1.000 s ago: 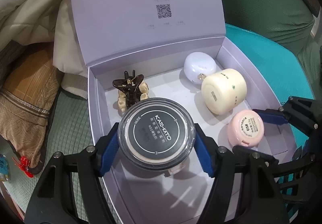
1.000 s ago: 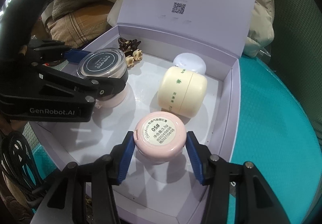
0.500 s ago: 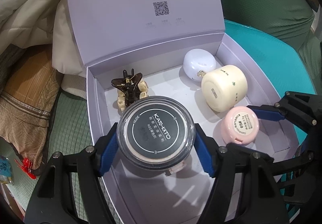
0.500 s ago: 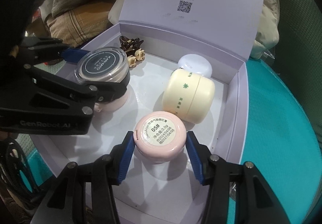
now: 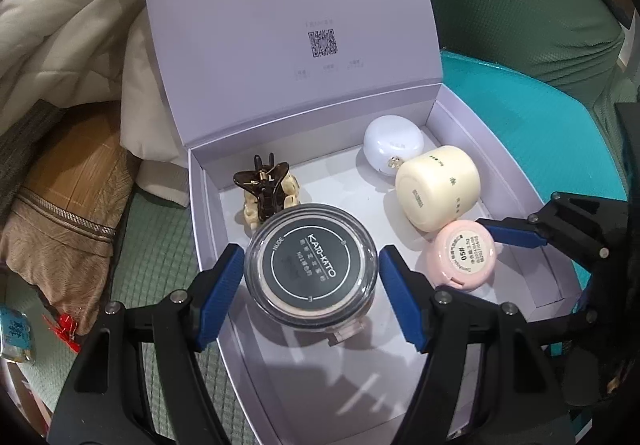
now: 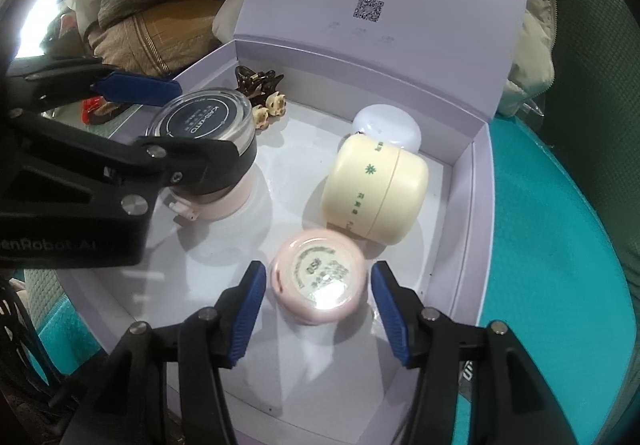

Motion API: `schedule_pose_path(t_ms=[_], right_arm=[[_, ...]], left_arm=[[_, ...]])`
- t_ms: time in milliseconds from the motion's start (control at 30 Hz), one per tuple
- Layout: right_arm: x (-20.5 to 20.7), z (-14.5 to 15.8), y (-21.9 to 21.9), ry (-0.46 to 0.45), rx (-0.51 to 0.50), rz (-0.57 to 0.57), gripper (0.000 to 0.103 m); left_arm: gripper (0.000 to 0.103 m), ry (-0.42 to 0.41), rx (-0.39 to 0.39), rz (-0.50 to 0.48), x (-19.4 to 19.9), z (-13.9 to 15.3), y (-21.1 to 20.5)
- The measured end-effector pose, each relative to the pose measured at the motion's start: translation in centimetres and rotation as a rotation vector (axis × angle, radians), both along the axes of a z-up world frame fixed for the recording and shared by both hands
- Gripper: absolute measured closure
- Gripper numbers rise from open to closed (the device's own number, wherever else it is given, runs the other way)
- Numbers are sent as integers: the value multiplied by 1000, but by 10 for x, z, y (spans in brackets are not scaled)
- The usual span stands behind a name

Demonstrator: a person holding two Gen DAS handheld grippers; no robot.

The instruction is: Organize objects

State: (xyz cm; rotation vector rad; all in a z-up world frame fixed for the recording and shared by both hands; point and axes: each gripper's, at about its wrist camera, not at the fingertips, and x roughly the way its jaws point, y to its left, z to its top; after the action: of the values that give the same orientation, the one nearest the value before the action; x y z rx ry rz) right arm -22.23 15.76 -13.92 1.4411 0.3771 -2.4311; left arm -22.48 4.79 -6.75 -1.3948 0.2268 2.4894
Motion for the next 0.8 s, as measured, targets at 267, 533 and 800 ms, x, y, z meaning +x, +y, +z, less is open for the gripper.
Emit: schedule_pose_path(t_ms=[267, 533, 800], right_arm=[[11, 14, 0, 25, -8, -20, 43], [20, 31, 4, 59, -18, -51, 43], [31, 52, 10, 92, -34, -71, 43]], left_arm=[[35, -3, -5, 19, 15, 11, 6], [34, 19, 1, 34, 22, 28, -53], [34, 45, 9, 43, 11, 26, -52]])
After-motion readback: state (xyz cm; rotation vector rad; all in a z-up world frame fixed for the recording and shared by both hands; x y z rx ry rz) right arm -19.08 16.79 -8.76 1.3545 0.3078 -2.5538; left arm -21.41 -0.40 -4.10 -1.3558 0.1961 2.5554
